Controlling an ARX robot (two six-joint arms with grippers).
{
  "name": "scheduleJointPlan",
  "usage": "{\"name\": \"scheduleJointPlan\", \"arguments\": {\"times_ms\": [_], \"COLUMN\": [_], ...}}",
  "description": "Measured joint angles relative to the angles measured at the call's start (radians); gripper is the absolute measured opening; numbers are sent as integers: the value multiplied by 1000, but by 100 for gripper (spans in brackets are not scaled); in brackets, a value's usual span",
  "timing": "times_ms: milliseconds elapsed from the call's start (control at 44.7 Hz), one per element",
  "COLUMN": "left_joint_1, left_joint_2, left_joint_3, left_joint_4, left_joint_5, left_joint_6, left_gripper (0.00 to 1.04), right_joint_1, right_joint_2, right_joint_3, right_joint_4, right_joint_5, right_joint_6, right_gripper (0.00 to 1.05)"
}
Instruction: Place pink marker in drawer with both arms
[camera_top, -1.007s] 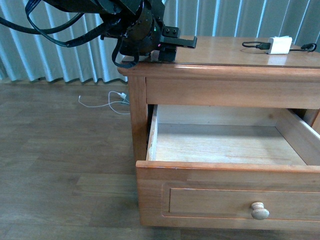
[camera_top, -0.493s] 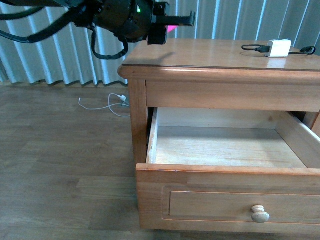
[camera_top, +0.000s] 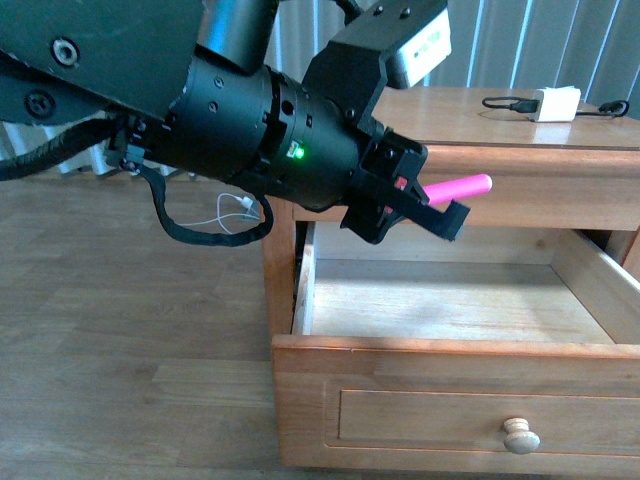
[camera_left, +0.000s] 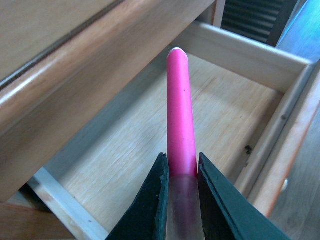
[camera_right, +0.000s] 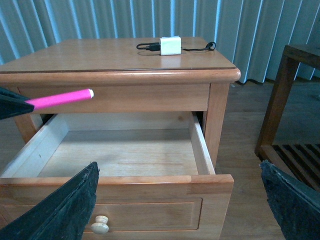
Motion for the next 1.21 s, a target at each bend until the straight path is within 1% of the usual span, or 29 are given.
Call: {"name": "scheduleJointPlan", "arguments": {"times_ms": [179,560,806,963,985,1030,1052,1097,1119,1209], "left_joint_1": [-9,-36,-53,-59,-59,-59,-59,-59,-58,-55], "left_joint_2": [123,341,417,420,416,404,400,380,375,316], "left_joint_3": [70,280,348,344,336,318,312,285,278,220], "left_joint_4": [0,-57,-68,-65,-55,-39,-34,-19,-15,9], "left_joint_5": [-39,-45,-64,-67,-73,-85,-90,-101,-106,-135], "left_joint_6": [16,-38,-41,-43,-44,-48,-51,-59,-63,-76], "left_gripper": [15,14,15,39,44,51,53,60,62,74], "right_joint_1": [0,-1,-1,-1,-1,-1,-1,-1,-1,-1], "right_joint_2": [0,0,0,0,0,0,0,0,0,0], "right_joint_3": [0,0,0,0,0,0,0,0,0,0], "right_joint_4": [0,0,0,0,0,0,0,0,0,0], "right_joint_5": [0,0,0,0,0,0,0,0,0,0], "right_joint_6": [0,0,0,0,0,0,0,0,0,0], "right_gripper": [96,96,96,96,96,96,96,96,96,96]}}
